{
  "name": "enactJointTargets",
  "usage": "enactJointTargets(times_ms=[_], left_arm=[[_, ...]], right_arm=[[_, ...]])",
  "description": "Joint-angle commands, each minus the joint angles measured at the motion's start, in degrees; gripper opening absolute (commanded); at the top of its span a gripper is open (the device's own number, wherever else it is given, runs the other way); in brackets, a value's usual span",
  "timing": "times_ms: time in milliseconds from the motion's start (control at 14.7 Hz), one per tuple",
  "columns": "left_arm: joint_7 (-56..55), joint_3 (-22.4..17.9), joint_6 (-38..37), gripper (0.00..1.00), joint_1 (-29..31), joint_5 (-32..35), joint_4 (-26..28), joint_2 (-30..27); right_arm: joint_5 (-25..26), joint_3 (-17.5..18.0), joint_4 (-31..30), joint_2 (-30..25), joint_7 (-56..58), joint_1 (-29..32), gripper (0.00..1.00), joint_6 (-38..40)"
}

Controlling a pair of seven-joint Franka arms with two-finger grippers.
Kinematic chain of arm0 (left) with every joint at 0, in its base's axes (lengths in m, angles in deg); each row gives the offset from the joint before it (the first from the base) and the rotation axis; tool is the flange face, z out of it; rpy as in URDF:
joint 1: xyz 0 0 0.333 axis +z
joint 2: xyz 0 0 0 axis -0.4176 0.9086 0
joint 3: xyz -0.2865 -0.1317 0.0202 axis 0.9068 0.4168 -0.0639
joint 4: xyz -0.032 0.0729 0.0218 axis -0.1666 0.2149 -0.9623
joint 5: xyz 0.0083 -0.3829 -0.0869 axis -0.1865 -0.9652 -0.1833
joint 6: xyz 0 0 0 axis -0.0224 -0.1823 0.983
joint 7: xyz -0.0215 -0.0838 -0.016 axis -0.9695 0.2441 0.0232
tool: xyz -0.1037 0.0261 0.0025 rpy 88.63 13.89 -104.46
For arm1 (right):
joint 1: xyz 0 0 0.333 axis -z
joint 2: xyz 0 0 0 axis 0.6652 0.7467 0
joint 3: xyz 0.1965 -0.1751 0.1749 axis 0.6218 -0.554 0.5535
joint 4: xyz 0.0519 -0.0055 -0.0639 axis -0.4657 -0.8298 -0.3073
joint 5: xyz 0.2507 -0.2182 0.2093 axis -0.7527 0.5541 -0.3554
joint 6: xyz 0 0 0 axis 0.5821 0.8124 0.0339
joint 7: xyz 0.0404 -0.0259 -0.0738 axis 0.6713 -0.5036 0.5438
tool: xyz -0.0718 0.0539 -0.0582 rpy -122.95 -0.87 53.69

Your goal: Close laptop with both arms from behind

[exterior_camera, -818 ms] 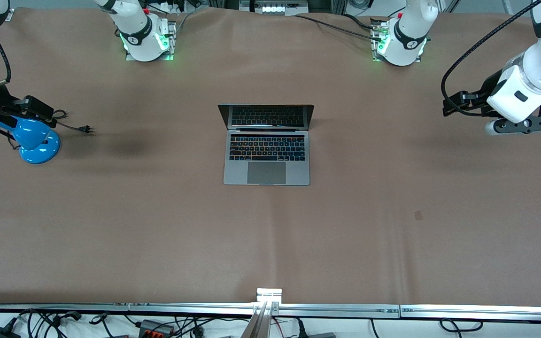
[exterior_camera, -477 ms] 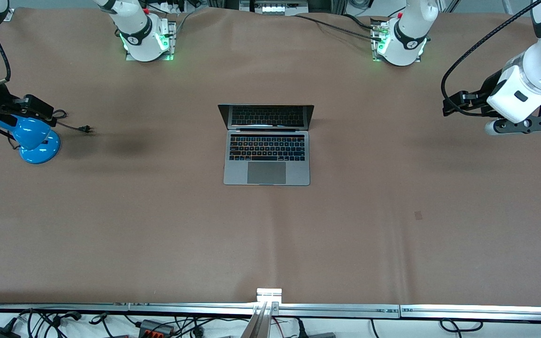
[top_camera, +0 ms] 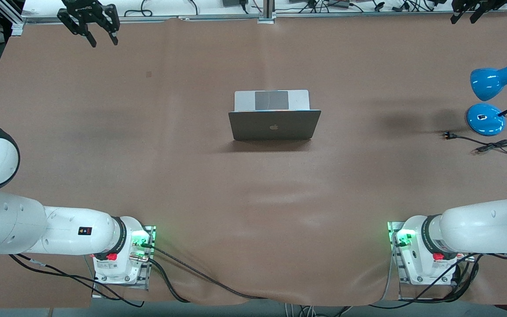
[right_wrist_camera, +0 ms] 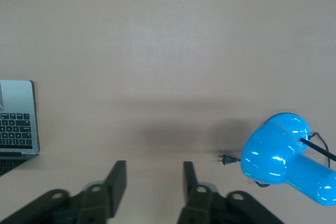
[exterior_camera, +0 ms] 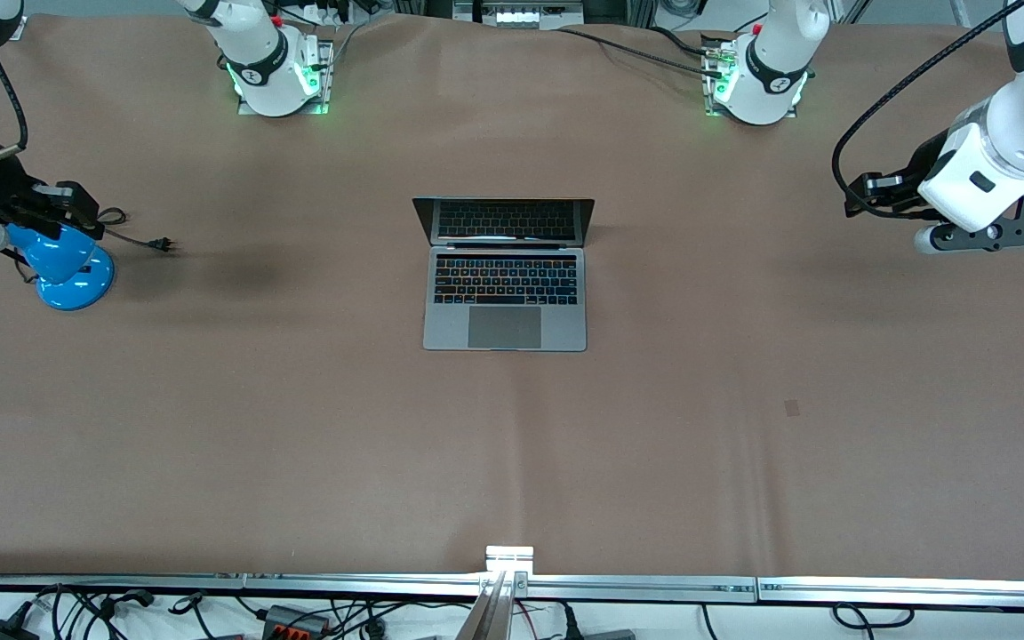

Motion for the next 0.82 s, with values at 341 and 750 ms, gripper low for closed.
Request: enactJointTargets(times_ms=[341,750], left_arm=[[-0.04,2.05,-3.96,0.01,-1.81,-4.74,-0.14,2.27],[-2.68,13.74,11.40,0.00,-2.09,-14.83,19.34,-1.22]], right_arm=[[0.11,0.13,-0.02,0.96,-0.04,-2.38,0.00,5.03],[-6.02,0.13,-6.51,3.17,0.22,-10.81,0.00,8.90]])
